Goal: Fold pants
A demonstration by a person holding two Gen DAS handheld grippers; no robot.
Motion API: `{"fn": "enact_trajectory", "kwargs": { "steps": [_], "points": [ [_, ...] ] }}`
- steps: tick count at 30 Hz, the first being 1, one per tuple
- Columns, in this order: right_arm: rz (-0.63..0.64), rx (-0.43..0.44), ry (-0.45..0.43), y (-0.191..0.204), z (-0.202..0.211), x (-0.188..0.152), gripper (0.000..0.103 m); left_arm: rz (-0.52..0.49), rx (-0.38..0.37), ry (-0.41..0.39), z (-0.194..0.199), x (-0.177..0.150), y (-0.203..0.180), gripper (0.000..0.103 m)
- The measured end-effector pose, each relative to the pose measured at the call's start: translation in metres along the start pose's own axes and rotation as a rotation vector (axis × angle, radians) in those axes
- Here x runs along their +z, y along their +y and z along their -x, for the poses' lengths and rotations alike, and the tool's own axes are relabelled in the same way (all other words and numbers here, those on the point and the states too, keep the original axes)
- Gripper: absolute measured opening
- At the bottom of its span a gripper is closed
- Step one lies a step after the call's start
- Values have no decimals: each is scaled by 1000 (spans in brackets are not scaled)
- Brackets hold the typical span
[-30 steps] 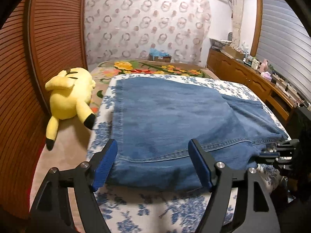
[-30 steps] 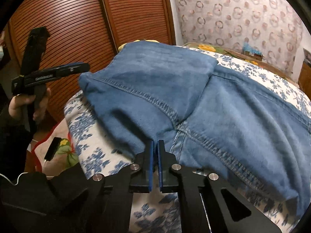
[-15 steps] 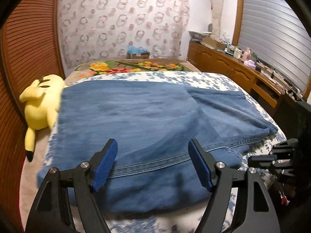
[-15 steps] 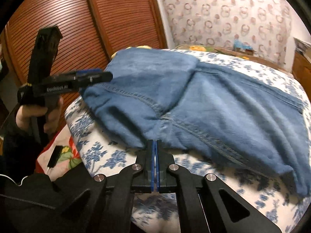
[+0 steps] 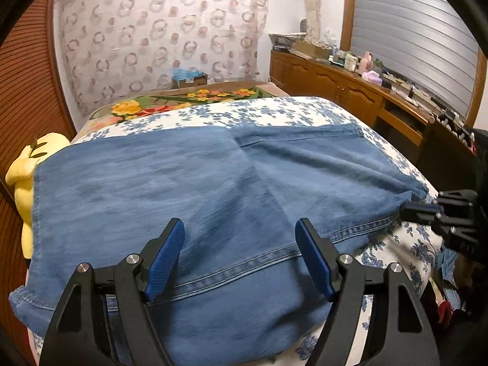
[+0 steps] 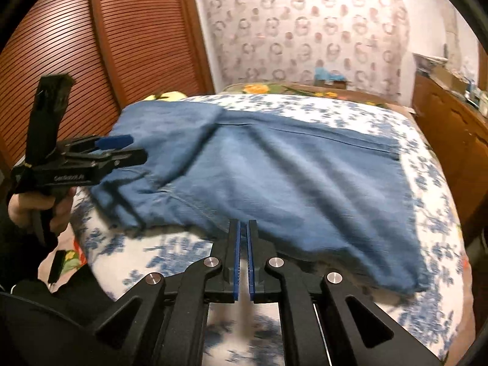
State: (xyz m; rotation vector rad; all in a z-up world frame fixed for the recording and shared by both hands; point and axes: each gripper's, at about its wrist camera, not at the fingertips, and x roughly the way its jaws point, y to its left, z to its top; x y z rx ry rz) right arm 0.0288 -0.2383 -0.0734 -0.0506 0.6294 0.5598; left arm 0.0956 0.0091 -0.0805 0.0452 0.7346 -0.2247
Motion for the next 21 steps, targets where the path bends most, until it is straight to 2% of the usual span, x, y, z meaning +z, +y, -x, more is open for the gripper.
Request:
{"fn": "enact_trajectory", "kwargs": {
  "steps": [6, 7, 8, 10, 17, 21],
  "points": [
    [-38, -50, -9, -18, 16, -6, 8, -17, -2, 13, -6, 3, -13, 76],
    [-43, -61, -8, -21, 18, -6, 13, -18, -2, 16, -7, 3, -12, 76],
    [-45, -81, -7, -24, 21, -7, 25, -18, -2, 19, -8, 3, -14, 76],
    [-57, -114, -12, -31, 25, -10, 33, -22, -4, 26, -12, 3, -16, 76],
    [-132, -162, -38, -60, 47, -18, 37, -33, -10, 79, -31, -6, -25, 76],
    [-149, -230, -27, -72, 52, -23, 38, -41, 9, 80, -36, -13, -31, 78]
  ]
}}
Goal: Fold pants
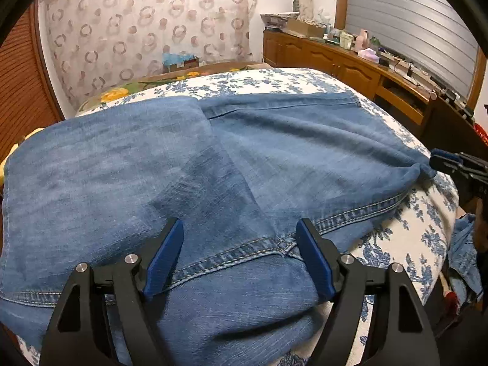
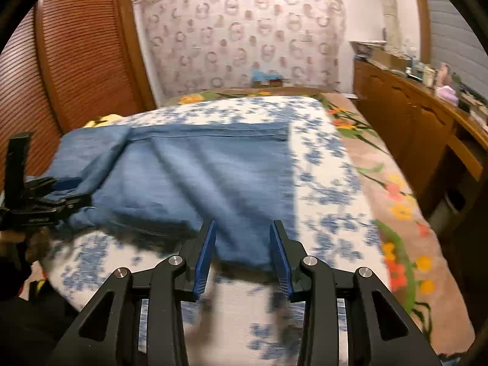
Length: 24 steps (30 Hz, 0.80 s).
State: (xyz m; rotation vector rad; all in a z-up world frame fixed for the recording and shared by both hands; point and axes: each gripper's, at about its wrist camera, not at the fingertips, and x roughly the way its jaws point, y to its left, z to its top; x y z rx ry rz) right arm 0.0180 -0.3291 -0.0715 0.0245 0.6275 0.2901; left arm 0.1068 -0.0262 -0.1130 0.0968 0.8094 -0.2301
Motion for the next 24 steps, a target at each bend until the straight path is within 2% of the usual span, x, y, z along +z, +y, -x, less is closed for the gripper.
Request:
{"fn": "enact_trajectory", "kwargs": {
  "steps": [4, 9, 19, 21, 23, 24],
  "points": [
    [-25, -26, 27, -11, -5, -3, 39, -24, 27, 2, 0, -2, -5, 78],
    [-33, -40, 59, -14, -13, -4, 39, -22, 27, 2, -1, -2, -6, 78],
    [-7, -38, 43, -12, -25, 0, 39, -2, 13, -3, 1, -1, -2, 78],
    [-5, -34, 40, -12, -27, 0, 35, 0, 12, -3, 2, -1, -2, 78],
    [7, -33, 42, -12, -29, -1, 22, 1, 10, -2, 2, 0, 0, 78],
    [11, -21, 43, -12, -30, 0, 18, 4, 7, -3, 3, 0, 0, 78]
  ]
}}
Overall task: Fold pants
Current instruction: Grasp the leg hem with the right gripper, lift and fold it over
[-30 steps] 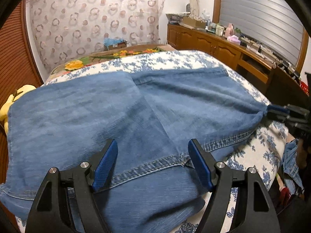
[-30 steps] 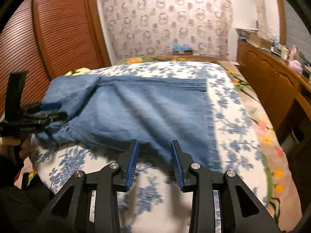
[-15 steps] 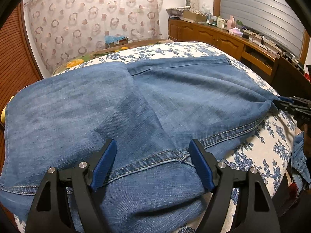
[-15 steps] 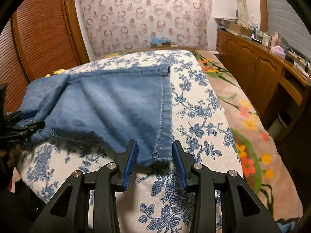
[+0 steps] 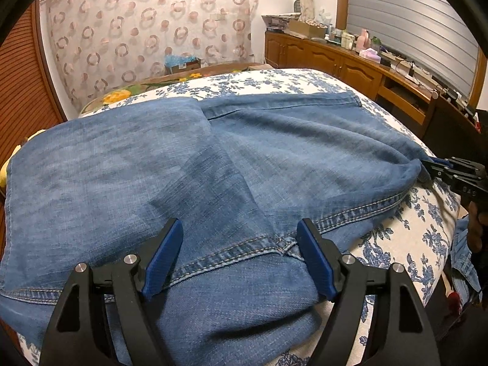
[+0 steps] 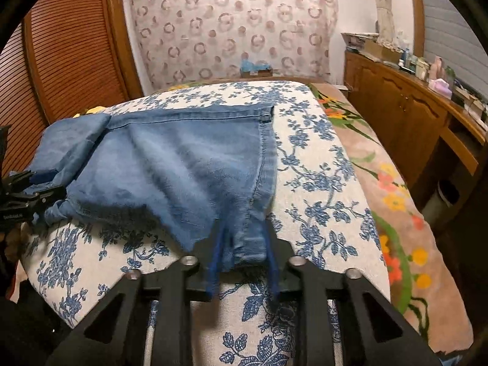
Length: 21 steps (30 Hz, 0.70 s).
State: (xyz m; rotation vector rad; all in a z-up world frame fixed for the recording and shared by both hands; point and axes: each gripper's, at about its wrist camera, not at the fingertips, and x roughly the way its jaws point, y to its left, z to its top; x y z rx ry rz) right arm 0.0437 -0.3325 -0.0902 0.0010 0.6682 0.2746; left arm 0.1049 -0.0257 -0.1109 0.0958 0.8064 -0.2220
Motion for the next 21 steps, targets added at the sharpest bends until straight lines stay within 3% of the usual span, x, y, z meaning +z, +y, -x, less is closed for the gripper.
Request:
{"fn": "enact_trajectory", "kwargs": {
  "steps": [4, 11, 21],
  "points": [
    [-4, 59, -1, 2, 1, 5, 15, 12, -14, -9, 6, 2, 1, 78],
    [39, 129, -95, 22, 20, 36, 15, 24, -16, -68, 31, 8, 7, 78],
    [199, 300, -193, 90, 32, 88, 14, 74, 8, -148, 70, 2, 35, 78]
  ]
}}
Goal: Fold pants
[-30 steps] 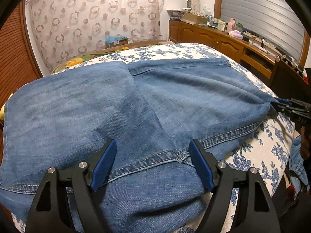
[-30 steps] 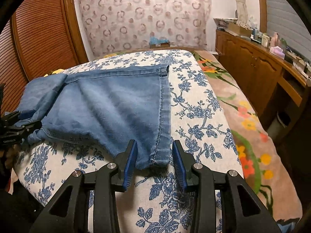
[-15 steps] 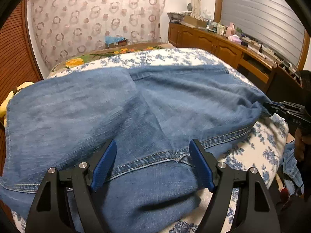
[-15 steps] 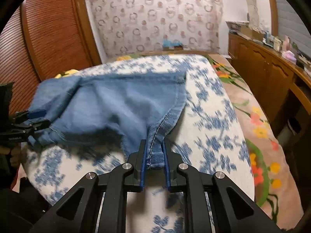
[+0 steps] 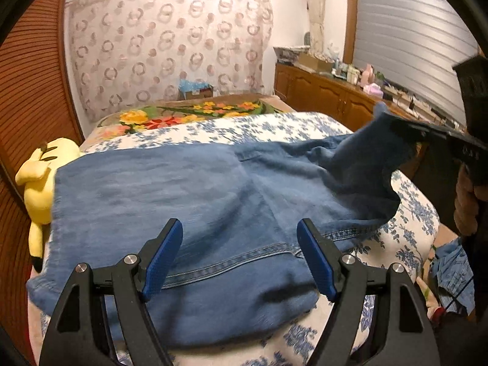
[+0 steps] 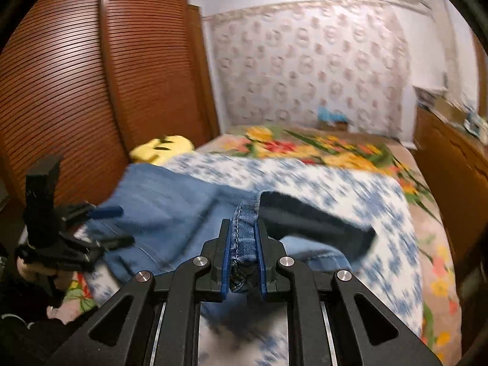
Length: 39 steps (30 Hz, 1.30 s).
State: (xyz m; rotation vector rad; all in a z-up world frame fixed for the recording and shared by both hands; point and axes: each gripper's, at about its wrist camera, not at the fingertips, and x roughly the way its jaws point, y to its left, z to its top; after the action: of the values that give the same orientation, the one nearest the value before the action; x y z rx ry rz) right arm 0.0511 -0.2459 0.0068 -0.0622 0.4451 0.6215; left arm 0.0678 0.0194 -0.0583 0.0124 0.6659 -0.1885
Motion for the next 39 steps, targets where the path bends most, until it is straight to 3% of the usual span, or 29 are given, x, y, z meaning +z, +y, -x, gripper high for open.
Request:
{"fn": "enact_trajectory", "kwargs": {
  "steps": [10, 16, 18, 22, 28, 33, 39],
  "points": [
    [93, 196, -59, 59, -46, 49, 14, 56, 54, -28, 22, -11, 39, 78],
    [138, 237, -21, 69, -85, 54, 14, 91, 73, -25, 24, -19, 55, 78],
    [143, 242, 13, 61, -100, 52, 20, 100, 76, -15, 21, -21, 58, 78],
    [137, 215, 44, 55, -109, 54, 32, 102, 74, -10, 19, -22, 61, 78],
    [124, 140, 68, 46, -108, 47, 34, 93, 72, -2, 14, -20, 60, 78],
    [95, 55, 117, 44, -105, 23, 43, 100, 64, 16, 5, -20, 63, 78],
    [35, 42, 177, 47, -115, 11, 46, 106, 18, 28, -5, -15, 66, 78]
  ]
}}
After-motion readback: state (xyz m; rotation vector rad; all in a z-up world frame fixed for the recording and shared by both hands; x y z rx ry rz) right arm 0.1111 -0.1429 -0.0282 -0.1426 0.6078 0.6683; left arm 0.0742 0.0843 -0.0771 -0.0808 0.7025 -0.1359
